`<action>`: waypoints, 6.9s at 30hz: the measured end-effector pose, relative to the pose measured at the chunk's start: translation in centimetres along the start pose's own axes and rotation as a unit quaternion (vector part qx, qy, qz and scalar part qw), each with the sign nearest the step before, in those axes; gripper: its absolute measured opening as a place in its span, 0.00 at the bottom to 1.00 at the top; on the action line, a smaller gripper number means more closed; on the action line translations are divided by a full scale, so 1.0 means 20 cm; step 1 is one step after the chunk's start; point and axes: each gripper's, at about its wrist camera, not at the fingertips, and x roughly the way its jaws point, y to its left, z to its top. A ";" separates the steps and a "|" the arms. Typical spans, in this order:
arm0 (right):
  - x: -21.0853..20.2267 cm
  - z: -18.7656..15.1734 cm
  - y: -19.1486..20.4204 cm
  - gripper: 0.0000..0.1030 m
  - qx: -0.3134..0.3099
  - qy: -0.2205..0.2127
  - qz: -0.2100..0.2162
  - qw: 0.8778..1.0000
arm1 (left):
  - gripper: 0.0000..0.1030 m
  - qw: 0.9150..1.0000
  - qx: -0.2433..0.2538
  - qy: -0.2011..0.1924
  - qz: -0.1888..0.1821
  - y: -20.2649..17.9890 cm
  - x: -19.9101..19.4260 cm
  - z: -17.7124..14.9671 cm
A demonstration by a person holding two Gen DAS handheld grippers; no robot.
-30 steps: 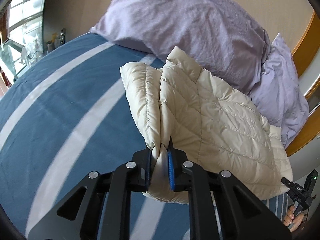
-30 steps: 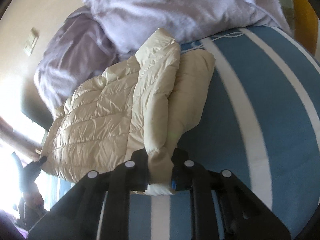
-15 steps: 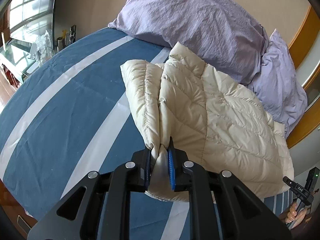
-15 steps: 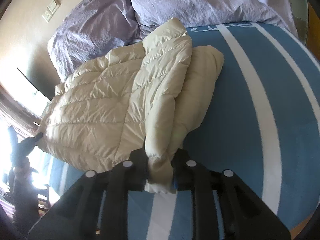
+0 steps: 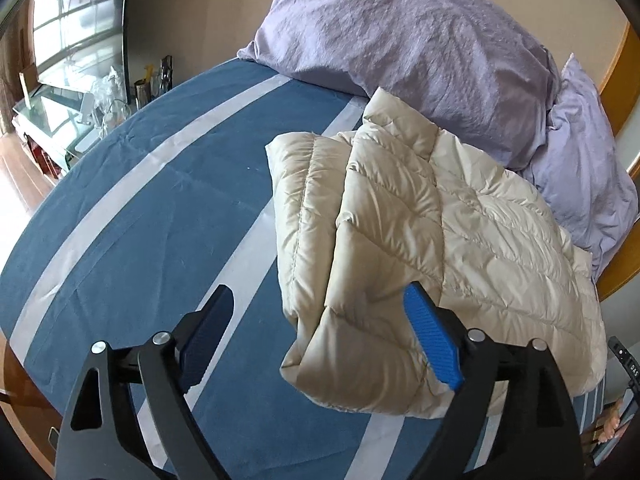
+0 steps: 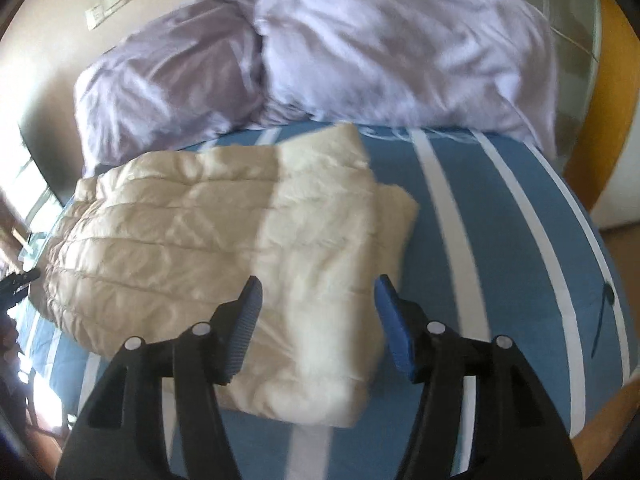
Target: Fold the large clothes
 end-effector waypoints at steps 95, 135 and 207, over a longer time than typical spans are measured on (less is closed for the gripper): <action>0.10 -0.22 -0.06 0.66 0.006 -0.020 0.059 0.998 | 0.40 0.915 0.166 0.160 -0.332 -2.02 0.02 -0.37; -0.24 0.03 -0.10 0.70 0.041 -0.056 0.021 0.997 | 0.58 0.969 0.239 -0.020 -0.049 -1.54 0.16 -0.17; 0.22 -0.02 -0.19 0.46 0.105 -0.041 0.002 0.994 | 0.67 0.961 0.272 -0.058 0.009 -1.89 0.43 -0.15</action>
